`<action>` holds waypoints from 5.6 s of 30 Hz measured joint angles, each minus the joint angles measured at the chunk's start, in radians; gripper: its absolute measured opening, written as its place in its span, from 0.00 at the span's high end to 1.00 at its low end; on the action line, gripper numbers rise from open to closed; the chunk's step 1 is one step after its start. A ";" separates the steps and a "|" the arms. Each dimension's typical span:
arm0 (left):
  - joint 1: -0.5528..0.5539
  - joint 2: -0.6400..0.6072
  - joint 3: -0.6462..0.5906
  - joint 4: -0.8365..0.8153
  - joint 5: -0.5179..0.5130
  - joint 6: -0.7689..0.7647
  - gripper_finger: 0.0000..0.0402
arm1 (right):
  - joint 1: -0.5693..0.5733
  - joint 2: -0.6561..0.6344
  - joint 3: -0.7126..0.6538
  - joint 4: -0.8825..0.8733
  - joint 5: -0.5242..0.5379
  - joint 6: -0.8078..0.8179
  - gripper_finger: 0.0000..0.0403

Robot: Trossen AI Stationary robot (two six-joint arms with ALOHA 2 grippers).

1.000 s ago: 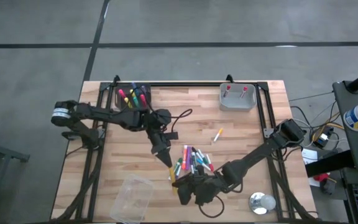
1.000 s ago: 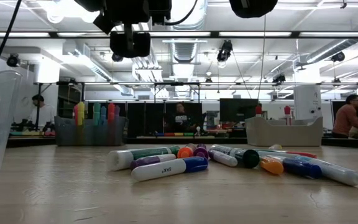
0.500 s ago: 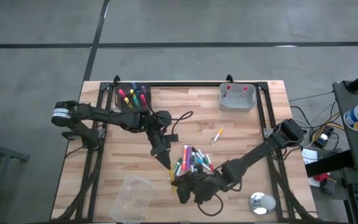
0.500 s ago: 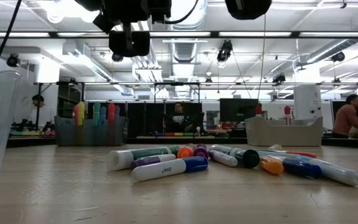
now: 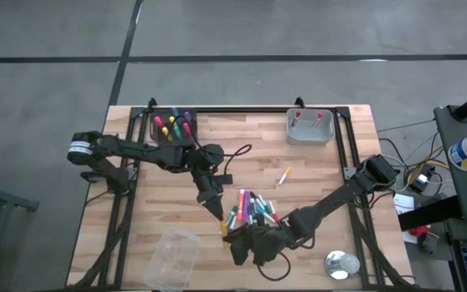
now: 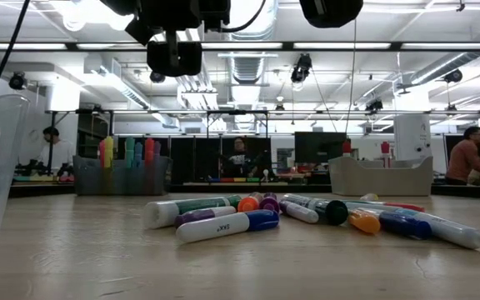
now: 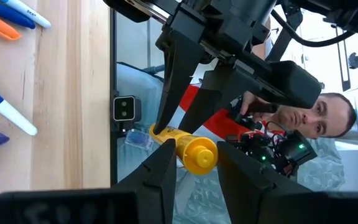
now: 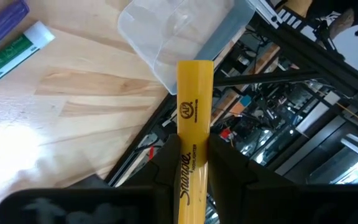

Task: Pick & Place Markers
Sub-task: Put the dark yellow highlighter pen into the black bin

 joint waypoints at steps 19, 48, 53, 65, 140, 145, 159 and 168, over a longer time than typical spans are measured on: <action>0.000 0.000 0.000 -0.002 0.010 0.005 0.85 | -0.001 0.000 0.000 0.009 -0.001 0.001 0.82; 0.093 -0.016 0.000 -0.004 0.184 -0.017 0.86 | 0.040 -0.004 0.000 -0.046 0.557 0.684 0.60; 0.108 -0.024 0.000 -0.005 0.201 -0.013 0.86 | 0.039 -0.005 0.000 -0.075 0.726 0.804 0.62; 0.234 -0.109 0.000 -0.013 0.060 0.101 0.86 | 0.031 -0.057 0.000 -0.498 0.802 1.746 0.71; 0.696 -0.381 0.379 -1.183 -1.291 0.528 0.86 | -0.221 -0.482 -0.676 0.606 -0.040 1.748 0.87; 0.725 -0.346 0.397 -1.192 -1.288 0.554 0.86 | -0.265 -0.524 -0.689 0.604 -0.151 1.750 0.87; 0.926 -0.253 0.454 -1.247 -1.162 0.566 0.86 | -0.337 -0.575 -0.715 0.604 -0.208 1.690 0.87; 1.036 -0.184 0.481 -1.260 -1.122 0.571 0.86 | -0.338 -0.571 -0.720 0.606 -0.208 1.672 0.87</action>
